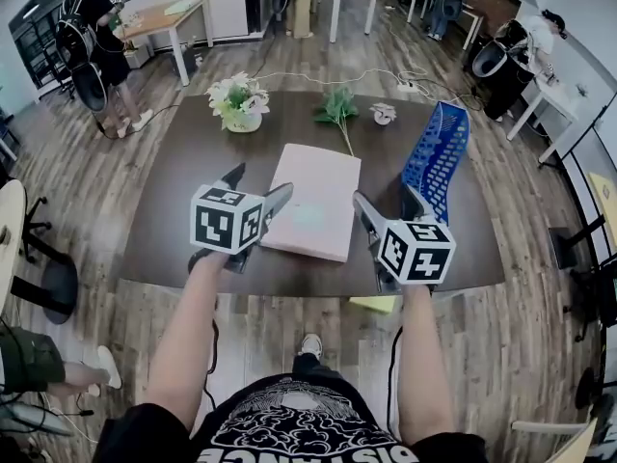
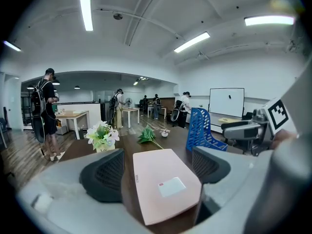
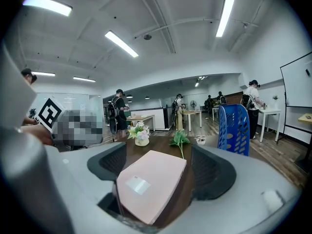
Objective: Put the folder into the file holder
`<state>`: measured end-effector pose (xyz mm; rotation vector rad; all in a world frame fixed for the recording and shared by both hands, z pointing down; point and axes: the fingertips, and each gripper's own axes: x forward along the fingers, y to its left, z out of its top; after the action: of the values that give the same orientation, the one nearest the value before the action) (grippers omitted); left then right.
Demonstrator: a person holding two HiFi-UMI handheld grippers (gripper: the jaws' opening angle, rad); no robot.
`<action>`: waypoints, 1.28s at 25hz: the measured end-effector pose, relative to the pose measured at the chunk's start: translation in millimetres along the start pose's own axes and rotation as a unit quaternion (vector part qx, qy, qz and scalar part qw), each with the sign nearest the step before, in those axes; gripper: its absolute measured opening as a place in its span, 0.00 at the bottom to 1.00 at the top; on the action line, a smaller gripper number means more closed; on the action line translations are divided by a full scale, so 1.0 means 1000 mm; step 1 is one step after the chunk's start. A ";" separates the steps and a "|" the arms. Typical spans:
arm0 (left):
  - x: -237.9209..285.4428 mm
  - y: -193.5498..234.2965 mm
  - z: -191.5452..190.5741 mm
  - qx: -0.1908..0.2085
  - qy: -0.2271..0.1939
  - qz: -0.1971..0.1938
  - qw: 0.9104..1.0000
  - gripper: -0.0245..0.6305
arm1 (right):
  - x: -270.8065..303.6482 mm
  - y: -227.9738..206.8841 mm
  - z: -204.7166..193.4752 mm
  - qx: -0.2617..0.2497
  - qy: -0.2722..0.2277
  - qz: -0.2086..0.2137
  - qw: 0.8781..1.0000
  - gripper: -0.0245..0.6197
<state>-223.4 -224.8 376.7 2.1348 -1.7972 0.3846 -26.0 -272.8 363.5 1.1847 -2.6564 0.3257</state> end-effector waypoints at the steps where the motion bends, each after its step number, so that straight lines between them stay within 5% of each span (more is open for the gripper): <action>1: 0.007 0.003 0.002 -0.001 0.002 0.002 1.000 0.70 | 0.008 -0.004 0.001 0.000 0.002 0.002 1.000 0.66; 18: 0.105 0.029 0.018 -0.010 0.036 0.023 0.999 0.70 | 0.101 -0.067 0.005 0.019 0.027 0.034 0.999 0.66; 32: 0.148 0.056 -0.030 -0.043 0.101 -0.002 0.994 0.70 | 0.146 -0.068 -0.049 0.074 0.094 0.053 0.991 0.66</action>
<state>-252.9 -354.0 467.5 1.9657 -1.6658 0.4942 -64.9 -405.4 459.4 0.9990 -2.5701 0.6315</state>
